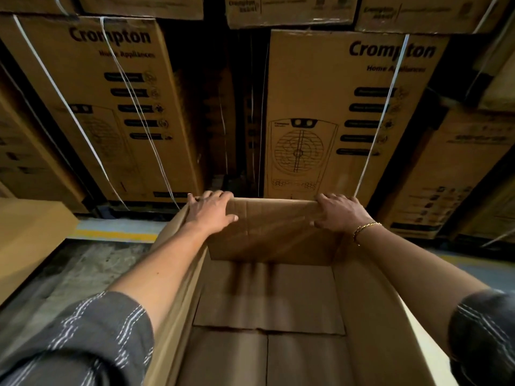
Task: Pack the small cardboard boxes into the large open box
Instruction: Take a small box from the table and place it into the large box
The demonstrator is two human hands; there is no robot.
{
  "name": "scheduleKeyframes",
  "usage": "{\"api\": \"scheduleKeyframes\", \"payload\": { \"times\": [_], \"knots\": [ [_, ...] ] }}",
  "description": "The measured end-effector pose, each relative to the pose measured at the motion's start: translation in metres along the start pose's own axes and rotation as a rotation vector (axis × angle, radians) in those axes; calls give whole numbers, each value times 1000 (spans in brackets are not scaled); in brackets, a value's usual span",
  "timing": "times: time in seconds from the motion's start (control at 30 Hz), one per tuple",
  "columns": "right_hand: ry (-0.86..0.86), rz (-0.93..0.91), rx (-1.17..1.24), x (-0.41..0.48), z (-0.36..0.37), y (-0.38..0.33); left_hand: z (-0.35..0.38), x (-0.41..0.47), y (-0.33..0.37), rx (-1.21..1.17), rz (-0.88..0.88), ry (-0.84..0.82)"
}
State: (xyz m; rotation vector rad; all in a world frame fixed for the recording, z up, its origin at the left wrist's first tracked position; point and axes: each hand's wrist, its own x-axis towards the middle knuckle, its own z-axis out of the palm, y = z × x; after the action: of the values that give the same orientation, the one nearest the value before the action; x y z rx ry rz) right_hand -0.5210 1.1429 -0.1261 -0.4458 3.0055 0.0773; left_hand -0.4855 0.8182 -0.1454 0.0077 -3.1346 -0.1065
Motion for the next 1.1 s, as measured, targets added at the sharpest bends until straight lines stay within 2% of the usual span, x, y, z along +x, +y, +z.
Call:
{"api": "scheduleKeyframes", "payload": {
  "times": [0.2,0.27,0.43,0.6,0.87,1.1],
  "knots": [
    [187,24,-74,-2,20,-3,14,5,-3,33,19,174],
    [202,25,-79,1,22,-3,17,6,-4,38,27,198],
    [197,14,-73,3,19,-2,18,8,-5,51,27,186],
    [166,28,-45,-2,18,-2,10,-1,-3,69,45,61],
    [222,-11,130,-45,-4,-39,-32,-77,-26,111,105,208],
    [316,-88,205,-99,-38,-121,-83,-180,-110,91,31,336]
  ]
}}
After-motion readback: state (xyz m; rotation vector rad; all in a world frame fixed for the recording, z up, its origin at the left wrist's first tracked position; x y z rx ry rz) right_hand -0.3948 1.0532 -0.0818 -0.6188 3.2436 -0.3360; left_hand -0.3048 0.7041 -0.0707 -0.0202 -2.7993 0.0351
